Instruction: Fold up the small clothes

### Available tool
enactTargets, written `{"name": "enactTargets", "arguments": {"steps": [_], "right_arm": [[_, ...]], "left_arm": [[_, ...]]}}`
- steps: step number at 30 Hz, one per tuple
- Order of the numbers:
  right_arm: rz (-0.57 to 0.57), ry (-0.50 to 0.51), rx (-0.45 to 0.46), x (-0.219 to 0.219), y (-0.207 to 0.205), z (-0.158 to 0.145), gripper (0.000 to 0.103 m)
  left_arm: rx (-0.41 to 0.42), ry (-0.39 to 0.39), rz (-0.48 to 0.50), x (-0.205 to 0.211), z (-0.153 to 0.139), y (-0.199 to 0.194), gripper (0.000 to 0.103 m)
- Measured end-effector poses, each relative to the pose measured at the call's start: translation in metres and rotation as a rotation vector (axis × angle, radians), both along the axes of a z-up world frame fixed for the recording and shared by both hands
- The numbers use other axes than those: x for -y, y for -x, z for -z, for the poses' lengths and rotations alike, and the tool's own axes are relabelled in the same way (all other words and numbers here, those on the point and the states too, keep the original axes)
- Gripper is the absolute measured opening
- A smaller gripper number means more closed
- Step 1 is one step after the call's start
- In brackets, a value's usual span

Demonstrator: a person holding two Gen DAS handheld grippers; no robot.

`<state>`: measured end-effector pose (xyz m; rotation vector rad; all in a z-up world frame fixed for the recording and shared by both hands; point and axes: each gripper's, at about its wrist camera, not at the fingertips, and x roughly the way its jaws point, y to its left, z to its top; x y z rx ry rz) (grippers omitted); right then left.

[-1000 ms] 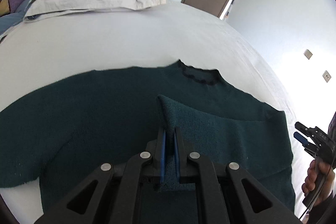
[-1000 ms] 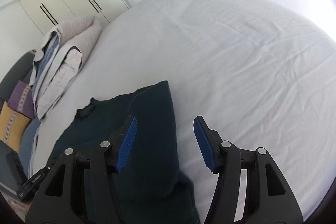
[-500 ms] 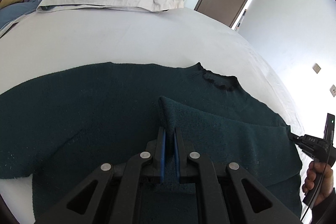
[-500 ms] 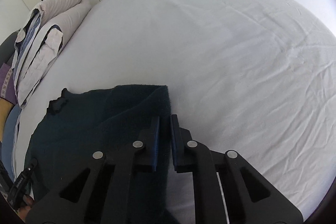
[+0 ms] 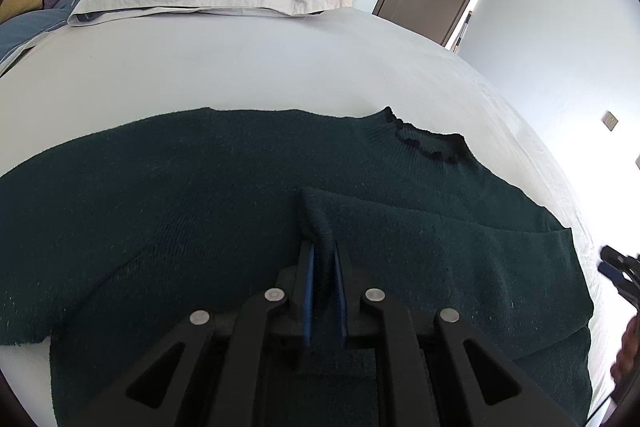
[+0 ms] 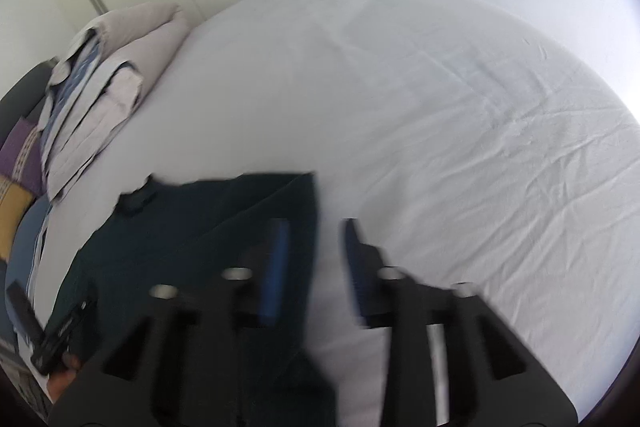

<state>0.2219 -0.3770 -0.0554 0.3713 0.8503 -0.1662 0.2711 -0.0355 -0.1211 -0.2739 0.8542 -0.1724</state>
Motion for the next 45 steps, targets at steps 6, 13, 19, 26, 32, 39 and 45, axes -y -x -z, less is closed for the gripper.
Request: {"name": "enactTargets", "arguments": {"steps": [6,13,19,26,32,39,45], "right_arm": [[-0.077,0.167,-0.212,-0.042,0.012,0.036,0.02],[0.01,0.151,-0.173,-0.029,0.02,0.046,0.013],[0.0,0.133,-0.128,-0.015,0.018,0.06,0.014],[0.121,0.054,0.042,-0.008,0.064,0.007,0.056],[-0.03,-0.101,0.14,-0.067,0.105,-0.023,0.061],[-0.194,-0.255,0.136,-0.15,0.135,-0.016,0.061],[-0.235,-0.298,0.094,-0.198,0.142,-0.005,0.061]], "left_arm": [[-0.004,0.002,-0.001,-0.001,-0.001,0.004,0.014],[0.012,0.008,-0.003,-0.006,0.003,0.01,0.014],[0.004,0.018,0.0,-0.006,0.004,0.007,0.015],[0.04,0.106,-0.079,-0.07,-0.042,0.063,0.072],[0.038,0.38,-0.366,-0.223,-0.042,0.144,0.069],[0.024,0.724,-0.737,-0.37,0.003,0.224,0.067],[0.008,0.812,-0.842,-0.379,0.029,0.233,0.064]]}}
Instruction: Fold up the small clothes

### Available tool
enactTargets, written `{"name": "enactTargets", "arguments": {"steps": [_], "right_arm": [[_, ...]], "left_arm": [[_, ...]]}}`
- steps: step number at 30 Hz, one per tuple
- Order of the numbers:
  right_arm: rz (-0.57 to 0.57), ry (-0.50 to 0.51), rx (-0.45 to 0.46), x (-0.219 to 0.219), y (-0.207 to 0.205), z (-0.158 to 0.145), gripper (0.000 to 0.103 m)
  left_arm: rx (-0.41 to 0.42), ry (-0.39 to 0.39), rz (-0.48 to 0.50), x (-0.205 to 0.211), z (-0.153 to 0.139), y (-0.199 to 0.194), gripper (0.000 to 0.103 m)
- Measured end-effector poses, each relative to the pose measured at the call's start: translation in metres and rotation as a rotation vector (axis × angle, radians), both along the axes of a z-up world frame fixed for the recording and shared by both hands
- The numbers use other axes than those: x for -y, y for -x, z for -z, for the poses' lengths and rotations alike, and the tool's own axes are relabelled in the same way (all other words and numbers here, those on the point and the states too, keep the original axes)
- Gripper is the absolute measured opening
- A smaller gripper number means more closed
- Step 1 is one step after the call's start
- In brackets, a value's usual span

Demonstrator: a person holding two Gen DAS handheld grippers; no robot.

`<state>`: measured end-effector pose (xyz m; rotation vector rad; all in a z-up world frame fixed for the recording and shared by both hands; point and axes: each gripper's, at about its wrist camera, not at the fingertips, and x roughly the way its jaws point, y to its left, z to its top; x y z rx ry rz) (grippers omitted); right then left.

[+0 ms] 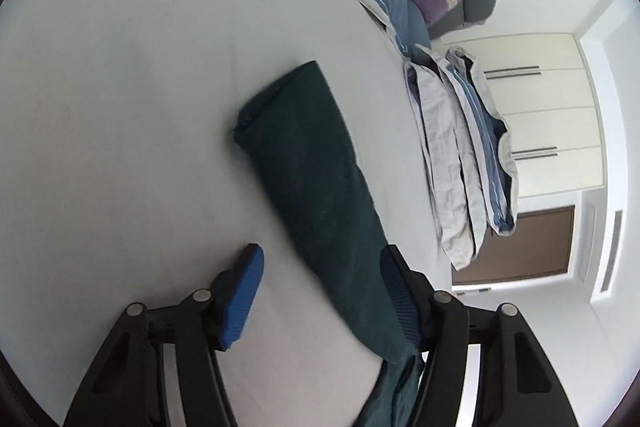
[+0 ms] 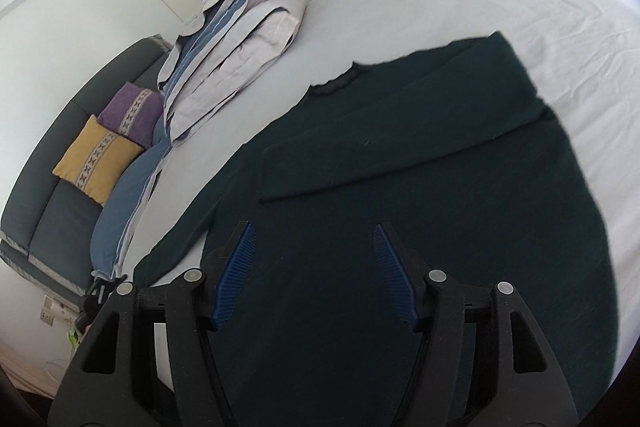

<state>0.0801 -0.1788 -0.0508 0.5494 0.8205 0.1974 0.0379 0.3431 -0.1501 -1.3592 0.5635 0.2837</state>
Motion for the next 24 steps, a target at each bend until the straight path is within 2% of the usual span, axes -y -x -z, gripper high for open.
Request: {"name": "enactTargets", "arguments": {"steps": [2,4,6,8,9,12,15,19,21,24], "right_arm": [[-0.008,0.007,0.007,-0.008,0.004,-0.002,0.059],[-0.017,0.019,0.018,-0.014,0.007,-0.005,0.059],[-0.015,0.02,0.025,-0.014,0.011,-0.009,0.059],[-0.007,0.017,0.034,-0.009,0.015,-0.013,0.058],[0.003,0.02,0.037,-0.005,0.018,-0.014,0.058],[0.017,0.022,0.035,0.006,0.024,-0.012,0.054],[0.032,0.017,0.027,0.022,0.029,-0.006,0.053],[0.072,-0.002,0.021,0.049,0.04,0.005,0.053],[0.093,-0.01,0.018,0.063,0.045,0.01,0.053],[0.136,-0.033,0.014,0.086,0.055,0.019,0.053]], "left_arm": [[0.007,-0.002,-0.027,-0.004,0.001,-0.003,0.064],[0.007,-0.002,-0.054,-0.007,0.003,-0.01,0.059],[-0.021,-0.011,-0.069,-0.016,0.007,-0.023,0.039],[-0.061,-0.021,-0.081,-0.024,0.009,-0.033,0.023],[-0.078,-0.033,-0.08,-0.026,0.008,-0.034,0.017],[-0.104,-0.094,-0.069,-0.023,-0.004,-0.043,0.008],[-0.098,-0.225,-0.013,-0.001,-0.037,-0.06,0.008],[-0.053,-0.432,0.17,0.067,-0.089,-0.095,0.008],[-0.022,-0.596,0.313,0.13,-0.118,-0.116,0.009],[0.036,-0.818,0.526,0.234,-0.143,-0.134,0.009]]}}
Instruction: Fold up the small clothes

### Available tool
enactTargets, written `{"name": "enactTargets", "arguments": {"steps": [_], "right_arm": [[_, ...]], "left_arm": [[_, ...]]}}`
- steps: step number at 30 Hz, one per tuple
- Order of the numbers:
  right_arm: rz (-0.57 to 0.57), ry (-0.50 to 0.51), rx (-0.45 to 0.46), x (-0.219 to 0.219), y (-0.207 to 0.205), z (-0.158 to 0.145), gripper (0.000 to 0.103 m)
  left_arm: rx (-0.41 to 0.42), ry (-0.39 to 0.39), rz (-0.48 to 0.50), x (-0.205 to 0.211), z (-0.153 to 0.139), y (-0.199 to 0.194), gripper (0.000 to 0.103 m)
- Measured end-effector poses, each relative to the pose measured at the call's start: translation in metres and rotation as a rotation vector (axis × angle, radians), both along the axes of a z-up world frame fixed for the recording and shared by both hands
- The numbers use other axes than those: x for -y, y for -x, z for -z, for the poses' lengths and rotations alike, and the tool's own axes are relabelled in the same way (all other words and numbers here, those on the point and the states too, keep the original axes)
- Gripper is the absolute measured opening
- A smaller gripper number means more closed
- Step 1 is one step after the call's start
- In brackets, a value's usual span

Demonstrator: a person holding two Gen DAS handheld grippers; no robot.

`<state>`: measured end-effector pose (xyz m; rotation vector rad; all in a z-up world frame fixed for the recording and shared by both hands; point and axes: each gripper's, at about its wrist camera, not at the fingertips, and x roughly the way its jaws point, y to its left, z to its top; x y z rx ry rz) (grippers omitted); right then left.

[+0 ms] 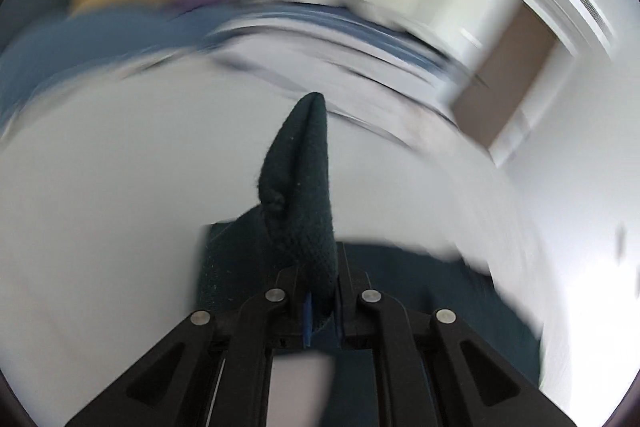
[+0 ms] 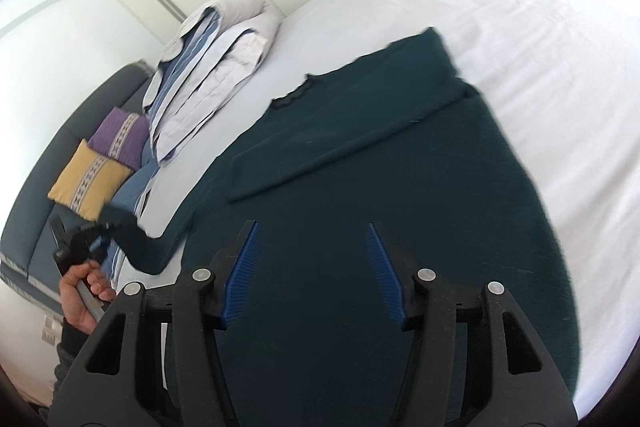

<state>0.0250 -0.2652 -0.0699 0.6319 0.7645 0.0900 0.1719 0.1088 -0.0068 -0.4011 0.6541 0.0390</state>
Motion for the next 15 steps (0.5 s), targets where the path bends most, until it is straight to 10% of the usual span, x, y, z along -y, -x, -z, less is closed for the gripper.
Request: {"name": "enactTargets", "arguments": {"steps": [6,8,9,15], "right_arm": [[0.07,-0.034,-0.009,0.039,0.014,0.014,0.053],[0.078,-0.038,-0.02,0.046,0.013,0.016,0.053],[0.081,-0.036,-0.024,0.049,0.013,0.017,0.053],[0.031,-0.023,-0.028,0.042,-0.013,0.015,0.054]], "left_arm": [[-0.013,-0.3,0.36,0.206,0.037,0.002,0.014],[-0.073,-0.368,0.422,0.244,0.068,0.001,0.038],[-0.118,-0.399,0.436,0.256,0.083,-0.001,0.06],[-0.116,-0.358,0.407,0.233,0.087,0.023,0.093]]}}
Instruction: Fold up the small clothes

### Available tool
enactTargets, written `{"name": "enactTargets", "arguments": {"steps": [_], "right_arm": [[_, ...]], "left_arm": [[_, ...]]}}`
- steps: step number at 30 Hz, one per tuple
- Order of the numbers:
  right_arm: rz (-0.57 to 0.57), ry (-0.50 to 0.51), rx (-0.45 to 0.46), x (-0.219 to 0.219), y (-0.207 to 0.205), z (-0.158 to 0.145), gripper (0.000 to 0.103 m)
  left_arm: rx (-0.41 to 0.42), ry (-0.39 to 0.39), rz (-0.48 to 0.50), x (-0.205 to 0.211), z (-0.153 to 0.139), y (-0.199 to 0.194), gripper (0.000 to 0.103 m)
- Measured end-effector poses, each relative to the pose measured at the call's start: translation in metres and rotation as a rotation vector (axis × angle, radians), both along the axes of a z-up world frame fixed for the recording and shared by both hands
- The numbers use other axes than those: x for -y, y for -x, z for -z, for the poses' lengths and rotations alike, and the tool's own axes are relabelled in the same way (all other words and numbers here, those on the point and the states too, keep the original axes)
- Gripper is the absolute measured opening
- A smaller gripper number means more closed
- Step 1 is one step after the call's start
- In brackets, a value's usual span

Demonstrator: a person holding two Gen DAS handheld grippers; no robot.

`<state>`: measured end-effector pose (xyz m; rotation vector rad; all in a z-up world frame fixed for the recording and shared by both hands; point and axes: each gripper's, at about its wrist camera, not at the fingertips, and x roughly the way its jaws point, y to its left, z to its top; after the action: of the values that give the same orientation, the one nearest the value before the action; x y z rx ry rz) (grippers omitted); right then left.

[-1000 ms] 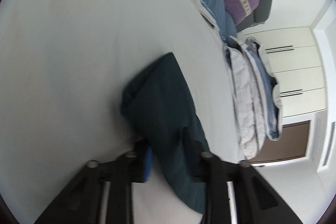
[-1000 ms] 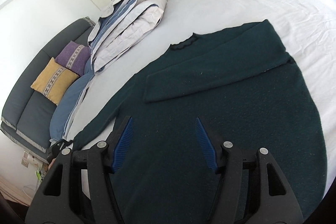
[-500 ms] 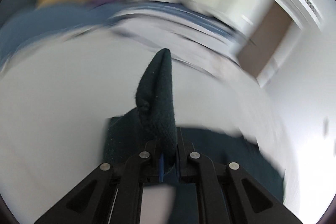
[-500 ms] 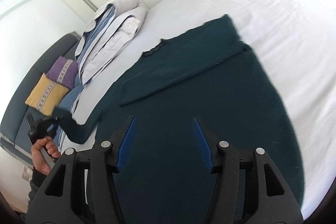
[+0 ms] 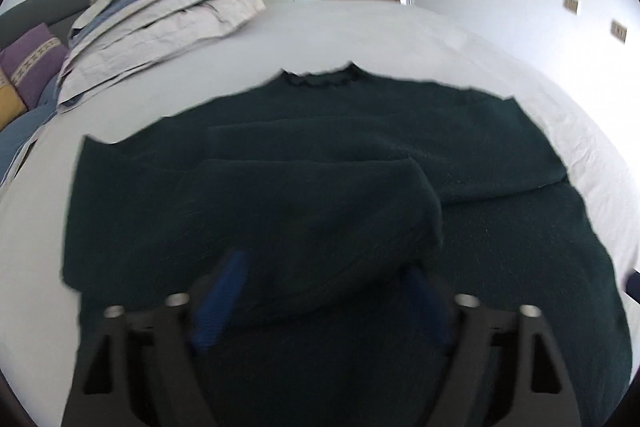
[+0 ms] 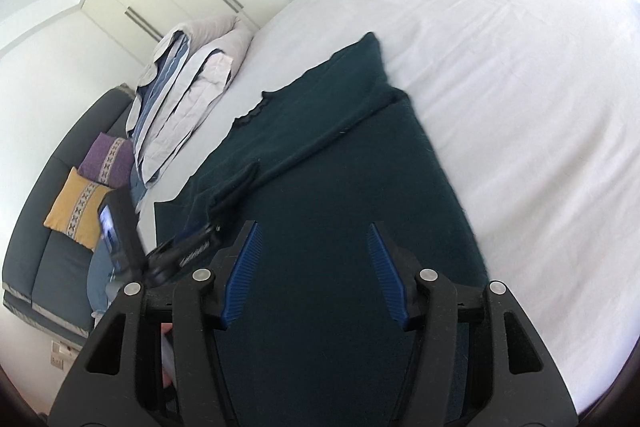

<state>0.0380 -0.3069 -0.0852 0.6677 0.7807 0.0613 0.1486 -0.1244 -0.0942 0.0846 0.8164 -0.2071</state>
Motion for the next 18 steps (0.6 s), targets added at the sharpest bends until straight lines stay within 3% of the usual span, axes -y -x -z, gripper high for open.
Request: {"name": "enactTargets", "arguments": {"steps": [3,6,10,12,14,15,16,18], "right_arm": [[-0.079,0.004,-0.011,-0.026,-0.037,-0.002,0.054],[-0.169,0.004,-0.032,-0.06,-0.081,-0.002,0.054],[-0.224,0.021,-0.14,-0.096,-0.141,0.016,0.054],[-0.217,0.075,-0.236,-0.11,-0.167,0.033,0.054],[-0.222,0.096,-0.262,-0.118,-0.18,0.042,0.054],[-0.224,0.122,-0.255,-0.123,-0.184,0.043,0.05],[-0.233,0.153,-0.248,-0.128,-0.187,0.041,0.032],[-0.26,0.185,-0.233,-0.133,-0.187,0.034,0.009]], "left_arm": [[0.027,0.046,-0.02,-0.032,-0.011,0.02,0.095],[0.022,0.148,-0.061,-0.07,-0.022,0.034,0.095],[0.015,0.217,-0.125,-0.111,-0.027,0.037,0.092],[0.006,0.246,-0.16,-0.131,-0.027,0.035,0.09],[-0.001,0.274,-0.192,-0.149,-0.026,0.031,0.088],[-0.002,0.283,-0.207,-0.158,-0.026,0.03,0.088],[-0.002,0.29,-0.216,-0.166,-0.026,0.031,0.088],[-0.01,0.304,-0.239,-0.178,-0.024,0.025,0.083]]}}
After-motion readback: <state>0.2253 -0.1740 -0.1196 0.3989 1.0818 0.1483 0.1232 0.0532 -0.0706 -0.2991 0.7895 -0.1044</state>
